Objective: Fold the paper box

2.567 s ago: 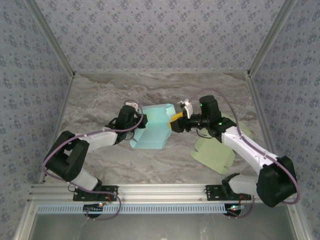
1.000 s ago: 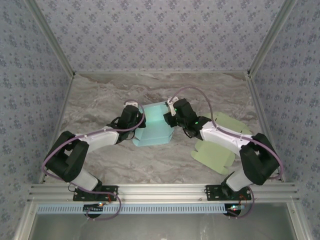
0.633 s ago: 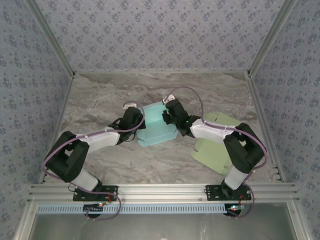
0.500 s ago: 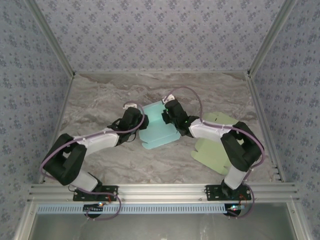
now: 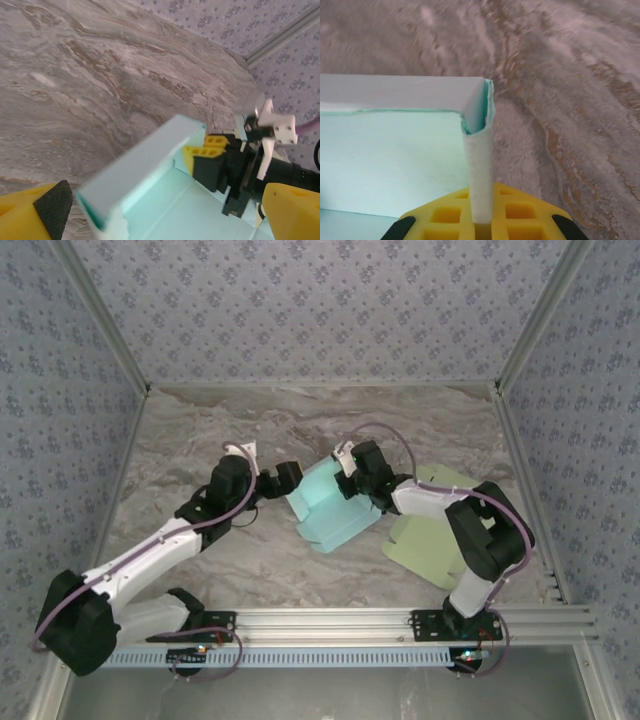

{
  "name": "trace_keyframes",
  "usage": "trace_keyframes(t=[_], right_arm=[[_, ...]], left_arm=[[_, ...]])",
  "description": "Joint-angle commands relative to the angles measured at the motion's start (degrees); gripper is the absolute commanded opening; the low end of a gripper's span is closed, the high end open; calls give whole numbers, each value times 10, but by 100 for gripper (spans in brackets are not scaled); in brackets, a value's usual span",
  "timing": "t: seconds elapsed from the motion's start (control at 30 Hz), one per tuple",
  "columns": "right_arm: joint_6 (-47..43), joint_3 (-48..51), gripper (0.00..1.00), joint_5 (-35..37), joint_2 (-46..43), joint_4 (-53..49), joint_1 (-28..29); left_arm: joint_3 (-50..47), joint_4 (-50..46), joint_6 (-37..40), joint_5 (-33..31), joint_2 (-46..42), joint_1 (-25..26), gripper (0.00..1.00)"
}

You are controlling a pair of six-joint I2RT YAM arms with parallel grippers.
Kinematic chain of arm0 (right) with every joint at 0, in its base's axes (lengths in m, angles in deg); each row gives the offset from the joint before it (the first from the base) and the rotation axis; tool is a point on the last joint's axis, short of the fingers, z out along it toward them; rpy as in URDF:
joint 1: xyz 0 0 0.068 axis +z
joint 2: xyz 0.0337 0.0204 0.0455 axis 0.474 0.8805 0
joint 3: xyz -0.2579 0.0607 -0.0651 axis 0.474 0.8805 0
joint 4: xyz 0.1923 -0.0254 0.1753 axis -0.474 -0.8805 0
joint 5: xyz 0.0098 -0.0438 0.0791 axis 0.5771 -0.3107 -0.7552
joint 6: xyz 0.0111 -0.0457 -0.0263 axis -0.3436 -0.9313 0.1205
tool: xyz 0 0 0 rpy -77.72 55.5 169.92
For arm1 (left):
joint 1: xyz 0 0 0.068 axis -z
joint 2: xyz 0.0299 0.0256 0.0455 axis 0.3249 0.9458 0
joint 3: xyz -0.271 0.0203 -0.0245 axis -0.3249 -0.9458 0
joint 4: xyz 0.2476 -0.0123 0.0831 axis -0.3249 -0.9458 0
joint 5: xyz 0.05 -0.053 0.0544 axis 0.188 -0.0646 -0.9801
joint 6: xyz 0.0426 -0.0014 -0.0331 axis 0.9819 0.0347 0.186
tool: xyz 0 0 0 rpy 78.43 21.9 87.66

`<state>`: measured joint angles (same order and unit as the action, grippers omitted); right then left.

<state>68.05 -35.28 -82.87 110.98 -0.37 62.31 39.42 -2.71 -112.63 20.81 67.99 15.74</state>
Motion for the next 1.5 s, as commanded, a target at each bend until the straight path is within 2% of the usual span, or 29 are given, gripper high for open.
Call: trace_keyframes(t=[0.0,0.13,0.3,0.37,0.47,0.8,0.97,1.07,1.33,1.47], right_arm=[[-115,-11,10,-117,-35,-71,-2],[-196,-33,11,-170,-38,-134,3],[-242,-49,14,-203,-28,-148,23],[-248,-40,14,-184,-19,-119,42],[-220,-26,13,-164,-4,-68,62],[-137,54,17,-88,23,118,94],[-116,74,20,-30,47,196,106],[-114,73,22,4,61,222,116],[-112,80,25,143,90,310,133],[-102,92,33,104,80,329,131]], left_arm=[[23,-65,21,0,-10,-36,99],[35,-53,38,71,49,-68,98],[48,4,57,165,129,-68,86],[50,20,61,178,145,-67,81],[53,28,66,193,169,-66,65],[45,48,72,264,228,-52,43],[46,56,66,262,246,-39,39],[52,60,59,273,256,-37,33],[62,67,38,290,272,-33,21],[63,55,44,274,278,-28,19]])
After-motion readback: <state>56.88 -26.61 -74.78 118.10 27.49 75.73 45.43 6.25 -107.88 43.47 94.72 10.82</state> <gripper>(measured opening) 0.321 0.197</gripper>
